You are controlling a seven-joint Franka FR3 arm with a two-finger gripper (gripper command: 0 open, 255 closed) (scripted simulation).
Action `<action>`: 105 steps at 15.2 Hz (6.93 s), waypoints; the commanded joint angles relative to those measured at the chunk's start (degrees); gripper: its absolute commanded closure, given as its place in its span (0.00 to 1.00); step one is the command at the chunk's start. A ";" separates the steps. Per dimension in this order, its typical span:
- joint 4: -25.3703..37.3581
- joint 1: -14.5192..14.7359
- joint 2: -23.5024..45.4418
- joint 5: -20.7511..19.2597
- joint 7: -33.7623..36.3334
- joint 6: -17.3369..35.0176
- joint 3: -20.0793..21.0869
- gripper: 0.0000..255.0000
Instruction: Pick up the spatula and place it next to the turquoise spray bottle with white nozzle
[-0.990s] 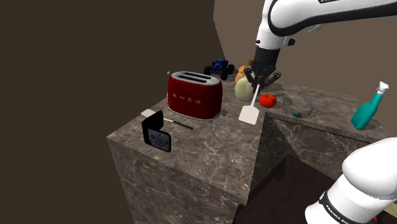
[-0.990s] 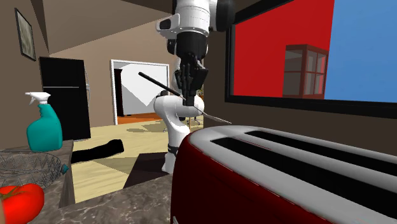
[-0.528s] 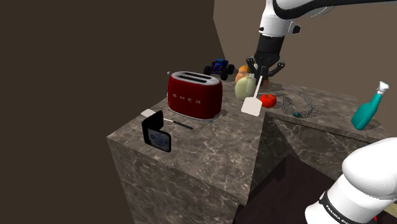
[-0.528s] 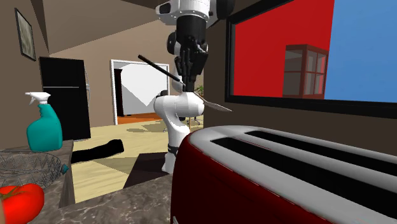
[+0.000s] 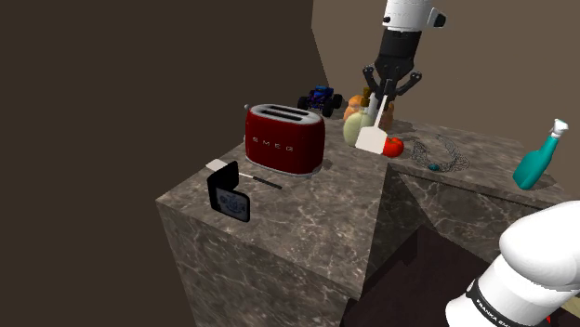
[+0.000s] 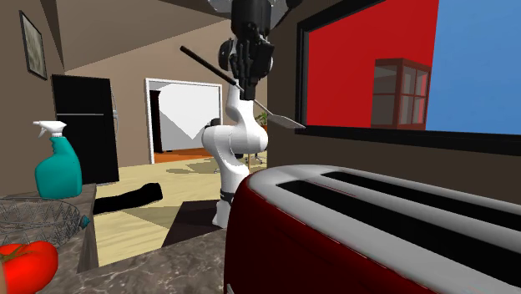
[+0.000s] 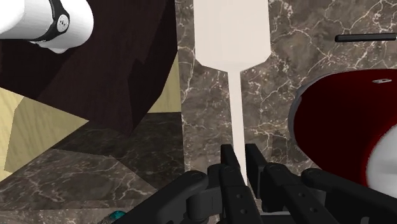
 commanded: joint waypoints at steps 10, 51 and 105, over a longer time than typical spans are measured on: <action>1.57 -2.23 -1.83 -2.99 -8.55 -3.64 -7.18 1.00; 25.01 -15.72 27.08 -6.58 -61.45 3.42 -47.85 1.00; -7.60 -16.63 35.93 -0.58 -65.76 43.47 -48.45 1.00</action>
